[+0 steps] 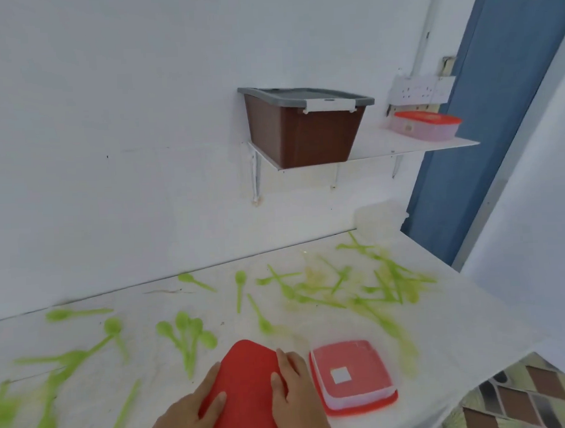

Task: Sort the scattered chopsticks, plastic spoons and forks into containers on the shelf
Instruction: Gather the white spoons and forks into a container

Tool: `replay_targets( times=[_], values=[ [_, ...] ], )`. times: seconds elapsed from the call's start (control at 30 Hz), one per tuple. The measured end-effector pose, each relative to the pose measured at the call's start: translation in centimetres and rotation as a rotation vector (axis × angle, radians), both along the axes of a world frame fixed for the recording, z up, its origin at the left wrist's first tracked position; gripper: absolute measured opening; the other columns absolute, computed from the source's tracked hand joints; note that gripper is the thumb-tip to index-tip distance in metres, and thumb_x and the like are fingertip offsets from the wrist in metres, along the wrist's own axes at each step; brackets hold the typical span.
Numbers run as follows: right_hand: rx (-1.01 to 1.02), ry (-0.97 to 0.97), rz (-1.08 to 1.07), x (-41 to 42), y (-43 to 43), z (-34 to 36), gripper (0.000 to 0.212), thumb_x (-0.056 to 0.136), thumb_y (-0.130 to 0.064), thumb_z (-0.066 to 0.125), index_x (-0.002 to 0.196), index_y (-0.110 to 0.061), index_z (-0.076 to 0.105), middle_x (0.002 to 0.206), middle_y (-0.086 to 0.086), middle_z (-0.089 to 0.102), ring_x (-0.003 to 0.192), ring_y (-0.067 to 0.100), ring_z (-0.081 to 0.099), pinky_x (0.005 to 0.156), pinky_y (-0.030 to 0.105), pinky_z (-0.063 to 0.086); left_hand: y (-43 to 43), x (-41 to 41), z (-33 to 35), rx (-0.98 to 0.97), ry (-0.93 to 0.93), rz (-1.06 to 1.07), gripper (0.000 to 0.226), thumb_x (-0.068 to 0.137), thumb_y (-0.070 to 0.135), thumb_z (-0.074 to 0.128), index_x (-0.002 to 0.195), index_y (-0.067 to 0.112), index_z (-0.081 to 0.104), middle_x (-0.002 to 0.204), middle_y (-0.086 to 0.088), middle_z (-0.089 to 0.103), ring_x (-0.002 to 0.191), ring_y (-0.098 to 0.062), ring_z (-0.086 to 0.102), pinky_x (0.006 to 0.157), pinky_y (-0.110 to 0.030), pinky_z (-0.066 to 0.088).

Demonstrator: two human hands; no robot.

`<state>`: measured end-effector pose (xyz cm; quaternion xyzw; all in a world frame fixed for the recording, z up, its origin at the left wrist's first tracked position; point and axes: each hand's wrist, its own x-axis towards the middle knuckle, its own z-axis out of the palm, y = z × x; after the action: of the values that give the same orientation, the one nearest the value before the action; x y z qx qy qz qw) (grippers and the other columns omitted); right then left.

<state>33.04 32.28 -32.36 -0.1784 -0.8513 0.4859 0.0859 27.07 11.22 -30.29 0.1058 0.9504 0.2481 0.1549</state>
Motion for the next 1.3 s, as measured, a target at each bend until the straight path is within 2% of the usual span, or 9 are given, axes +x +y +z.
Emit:
replay_targets(
  times=[0.13, 0.23, 0.4, 0.6, 0.8, 0.87, 0.97, 1.13, 1.3],
  values=[
    [-0.275, -0.221, -0.050, 0.5, 0.0, 1.0, 0.076, 0.089, -0.052, 0.067, 0.151, -0.044, 0.024, 0.163, 0.007, 0.025, 0.148, 0.023, 0.037, 0.120, 0.039, 0.035, -1.6, -0.5, 1.5, 0.264, -0.260, -0.028, 0.069, 0.083, 0.078, 0.062, 0.144, 0.065, 0.033, 0.147, 0.018, 0.057, 0.125, 0.000, 0.061, 0.115, -0.026, 0.042],
    [-0.368, -0.238, -0.015, 1.9, -0.6, 2.9, 0.056, 0.069, -0.038, 0.072, 0.109, -0.038, 0.033, 0.118, 0.001, 0.064, 0.099, 0.014, 0.071, 0.089, 0.041, 0.061, -0.7, 1.4, 3.8, 0.331, -0.285, -0.028, 0.035, 0.103, 0.039, 0.060, 0.134, 0.053, 0.050, 0.131, 0.013, 0.069, 0.102, 0.001, 0.072, 0.103, -0.031, 0.053],
    [-0.533, -0.104, 0.069, 2.1, 2.2, 10.0, 0.053, 0.071, -0.037, 0.075, 0.112, -0.040, 0.040, 0.109, -0.004, 0.067, 0.092, 0.016, 0.073, 0.087, 0.048, 0.061, 1.3, 5.0, 12.3, 0.423, -0.256, 0.072, 0.034, 0.103, 0.043, 0.057, 0.134, 0.055, 0.055, 0.095, -0.001, 0.080, 0.083, -0.020, 0.078, 0.065, -0.039, 0.063],
    [-0.881, 0.200, 0.077, 1.0, 15.0, 20.3, 0.037, 0.078, -0.019, 0.073, 0.116, -0.021, 0.074, 0.102, 0.001, 0.079, 0.095, 0.021, 0.074, 0.094, 0.042, 0.054, 12.4, 5.2, 22.1, 0.577, -0.040, 0.061, 0.030, 0.103, 0.038, 0.057, 0.130, 0.035, 0.068, 0.090, -0.016, 0.078, 0.079, -0.037, 0.077, 0.079, -0.058, 0.063],
    [-0.899, 0.464, 0.101, 2.6, 32.5, 28.9, 0.021, 0.095, -0.010, 0.067, 0.083, -0.014, 0.084, 0.089, 0.000, 0.079, 0.073, 0.016, 0.074, 0.059, 0.026, 0.057, 28.9, 5.1, 28.1, 0.703, 0.109, -0.103, 0.041, 0.099, 0.038, 0.067, 0.140, 0.035, 0.061, 0.098, -0.010, 0.080, 0.086, -0.032, 0.078, 0.079, -0.052, 0.064],
    [-0.869, 0.475, 0.136, 2.3, 37.8, 31.1, 0.021, 0.092, -0.018, 0.069, 0.106, -0.010, 0.081, 0.114, 0.006, 0.076, 0.090, 0.023, 0.071, 0.071, 0.032, 0.057, 33.0, 5.5, 29.8, 0.735, 0.120, -0.166, 0.063, 0.088, 0.049, 0.069, 0.147, 0.039, 0.052, 0.104, -0.006, 0.080, 0.090, -0.029, 0.078, 0.081, -0.051, 0.063],
    [-0.767, 0.500, 0.162, -0.1, 42.6, 35.3, 0.028, 0.083, -0.018, 0.067, 0.104, 0.001, 0.069, 0.099, 0.011, 0.061, 0.082, 0.028, 0.052, 0.067, 0.033, 0.044, 38.3, 4.4, 32.4, 0.760, 0.210, -0.166, 0.096, 0.072, 0.065, 0.072, 0.157, 0.051, 0.029, 0.109, 0.003, 0.078, 0.100, -0.018, 0.076, 0.087, -0.045, 0.061],
    [-0.765, 0.540, 0.104, -7.8, 45.8, 41.2, 0.022, 0.089, -0.011, 0.057, 0.069, -0.016, 0.052, 0.060, 0.000, 0.053, 0.046, 0.017, 0.045, 0.052, 0.019, 0.042, 44.0, -1.8, 36.3, 0.743, 0.246, -0.133, 0.109, 0.062, 0.072, 0.077, 0.155, 0.046, 0.027, 0.134, 0.013, 0.065, 0.117, -0.012, 0.068, 0.100, -0.039, 0.056],
    [-0.849, 0.488, 0.147, -15.6, 46.7, 42.2, 0.021, 0.065, -0.028, 0.064, 0.082, -0.017, 0.060, 0.082, 0.001, 0.057, 0.072, 0.024, 0.056, 0.074, 0.040, 0.051, 46.7, -7.8, 38.5, 0.743, 0.302, -0.029, 0.095, 0.077, 0.041, 0.090, 0.151, 0.037, 0.031, 0.131, 0.010, 0.061, 0.113, -0.006, 0.068, 0.096, -0.033, 0.058]
  ],
)
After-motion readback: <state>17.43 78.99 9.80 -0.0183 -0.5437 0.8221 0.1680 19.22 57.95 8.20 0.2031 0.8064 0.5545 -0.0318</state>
